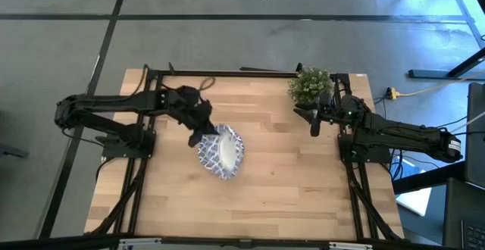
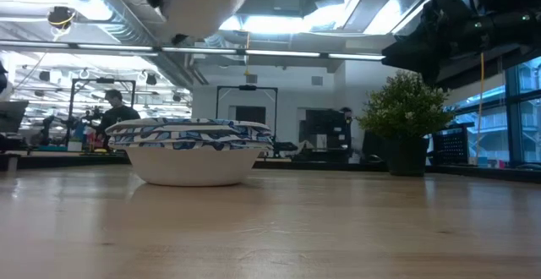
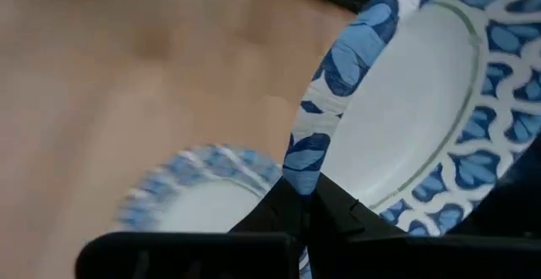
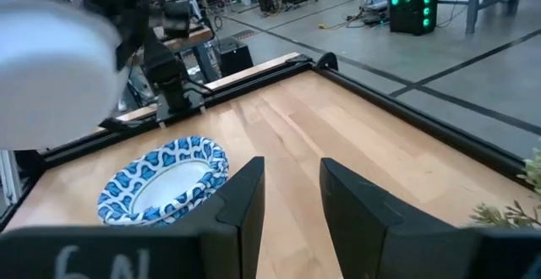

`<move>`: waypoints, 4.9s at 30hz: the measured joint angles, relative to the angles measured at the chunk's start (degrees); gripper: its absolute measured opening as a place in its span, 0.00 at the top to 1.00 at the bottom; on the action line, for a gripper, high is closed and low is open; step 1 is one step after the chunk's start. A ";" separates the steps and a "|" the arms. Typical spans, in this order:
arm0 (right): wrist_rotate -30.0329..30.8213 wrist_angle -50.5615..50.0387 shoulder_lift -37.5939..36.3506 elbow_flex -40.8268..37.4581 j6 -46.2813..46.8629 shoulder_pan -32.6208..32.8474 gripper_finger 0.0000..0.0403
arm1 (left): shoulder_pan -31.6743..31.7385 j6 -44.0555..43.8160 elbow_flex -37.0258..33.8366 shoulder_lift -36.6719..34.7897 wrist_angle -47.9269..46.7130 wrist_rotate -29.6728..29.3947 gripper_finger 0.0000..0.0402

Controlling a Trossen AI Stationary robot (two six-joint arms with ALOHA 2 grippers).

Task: Nest bowls inside each other
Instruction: Stack the white patterned bowl on the other white patterned bowls, then return to Home Position

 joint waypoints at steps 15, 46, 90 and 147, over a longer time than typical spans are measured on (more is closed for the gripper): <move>0.14 0.04 -0.09 0.01 0.21 0.02 0.71 | 11.08 -6.50 -0.89 1.37 -17.13 5.14 1.00; 0.18 0.02 -0.11 0.01 -1.28 0.02 0.71 | 9.71 -2.83 -1.86 21.57 -15.08 4.66 0.91; 0.25 0.85 -1.03 0.01 -4.23 0.03 0.71 | 13.94 12.59 -1.75 -15.65 -0.10 -14.06 0.60; 1.30 3.18 -16.65 -6.33 -8.64 0.04 0.71 | 9.40 10.79 -34.05 -63.73 3.05 -26.11 0.60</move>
